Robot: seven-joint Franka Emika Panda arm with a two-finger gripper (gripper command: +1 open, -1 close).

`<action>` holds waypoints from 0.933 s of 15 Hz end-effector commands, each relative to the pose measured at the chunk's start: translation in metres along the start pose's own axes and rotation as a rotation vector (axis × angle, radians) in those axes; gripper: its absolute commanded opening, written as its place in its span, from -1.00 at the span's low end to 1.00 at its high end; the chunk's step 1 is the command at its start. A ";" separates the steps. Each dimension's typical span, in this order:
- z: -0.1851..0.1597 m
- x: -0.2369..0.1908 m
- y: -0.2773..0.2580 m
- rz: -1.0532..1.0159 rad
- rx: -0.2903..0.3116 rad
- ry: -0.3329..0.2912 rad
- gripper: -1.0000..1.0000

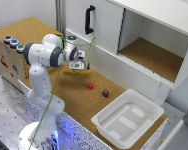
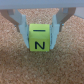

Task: Stack the yellow block on top of the purple block

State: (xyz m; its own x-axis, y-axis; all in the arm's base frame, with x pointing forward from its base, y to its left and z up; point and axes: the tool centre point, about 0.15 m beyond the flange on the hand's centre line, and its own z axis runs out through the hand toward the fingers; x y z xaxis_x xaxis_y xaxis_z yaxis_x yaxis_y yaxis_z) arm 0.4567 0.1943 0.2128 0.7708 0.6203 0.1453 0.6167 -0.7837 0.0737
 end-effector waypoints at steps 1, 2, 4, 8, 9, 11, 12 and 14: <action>-0.032 0.000 0.010 0.062 -0.104 0.026 -1.00; -0.041 -0.003 0.015 0.083 -0.108 0.038 -1.00; -0.056 -0.009 0.025 0.122 -0.121 0.055 -1.00; -0.082 -0.031 0.055 0.252 -0.163 0.076 -1.00; -0.088 -0.040 0.068 0.298 -0.169 0.078 -1.00; -0.099 -0.061 0.093 0.371 -0.185 0.075 -1.00; -0.102 -0.072 0.104 0.402 -0.203 0.065 -1.00; -0.109 -0.097 0.129 0.468 -0.226 0.050 -1.00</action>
State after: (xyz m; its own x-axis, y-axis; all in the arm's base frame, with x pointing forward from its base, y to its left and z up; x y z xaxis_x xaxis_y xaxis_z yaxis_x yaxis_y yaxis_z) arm 0.4651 0.0957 0.2985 0.9263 0.3093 0.2151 0.2813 -0.9476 0.1514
